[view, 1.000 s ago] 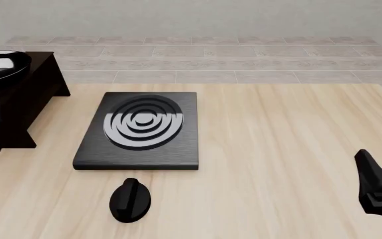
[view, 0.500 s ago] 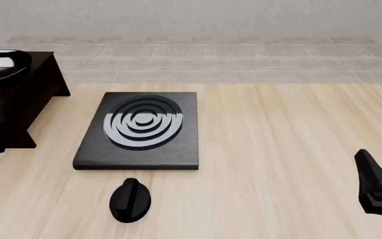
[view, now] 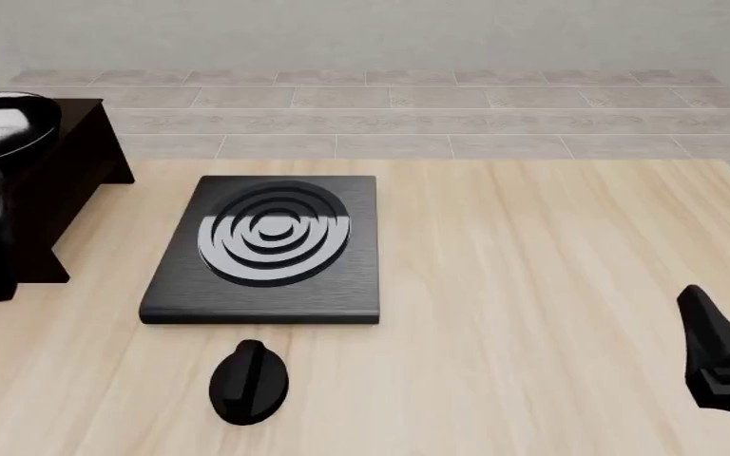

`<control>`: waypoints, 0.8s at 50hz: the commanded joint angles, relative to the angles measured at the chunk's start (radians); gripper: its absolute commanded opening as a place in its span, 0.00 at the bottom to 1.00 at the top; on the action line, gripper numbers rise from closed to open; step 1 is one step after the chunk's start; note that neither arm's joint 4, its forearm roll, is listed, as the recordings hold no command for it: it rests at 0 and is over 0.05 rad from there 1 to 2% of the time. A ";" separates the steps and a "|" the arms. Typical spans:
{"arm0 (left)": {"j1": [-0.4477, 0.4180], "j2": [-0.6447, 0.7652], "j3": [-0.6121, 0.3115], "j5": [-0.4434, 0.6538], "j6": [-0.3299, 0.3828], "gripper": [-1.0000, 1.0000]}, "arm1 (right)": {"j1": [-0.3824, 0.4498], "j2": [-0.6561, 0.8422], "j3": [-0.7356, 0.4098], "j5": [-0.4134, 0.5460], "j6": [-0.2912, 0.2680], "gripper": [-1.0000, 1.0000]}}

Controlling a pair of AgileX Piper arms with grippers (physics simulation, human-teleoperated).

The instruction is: Put the frying pan on top of the cabinet.

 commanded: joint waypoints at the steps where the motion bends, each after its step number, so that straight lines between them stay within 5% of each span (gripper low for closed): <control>1: -0.007 -0.006 0.020 -0.005 0.013 0.00 | 0.000 0.004 0.000 -0.005 -0.001 1.00; 38: 0.024 0.035 0.043 -0.034 0.042 0.00 | 0.003 0.018 0.000 -0.015 -0.003 1.00; 39: 0.025 0.028 0.042 -0.030 0.046 1.00 | 0.003 0.012 0.000 -0.008 -0.003 1.00; 40: 0.028 0.024 0.042 -0.025 0.048 1.00 | 0.003 0.010 0.000 -0.006 -0.003 1.00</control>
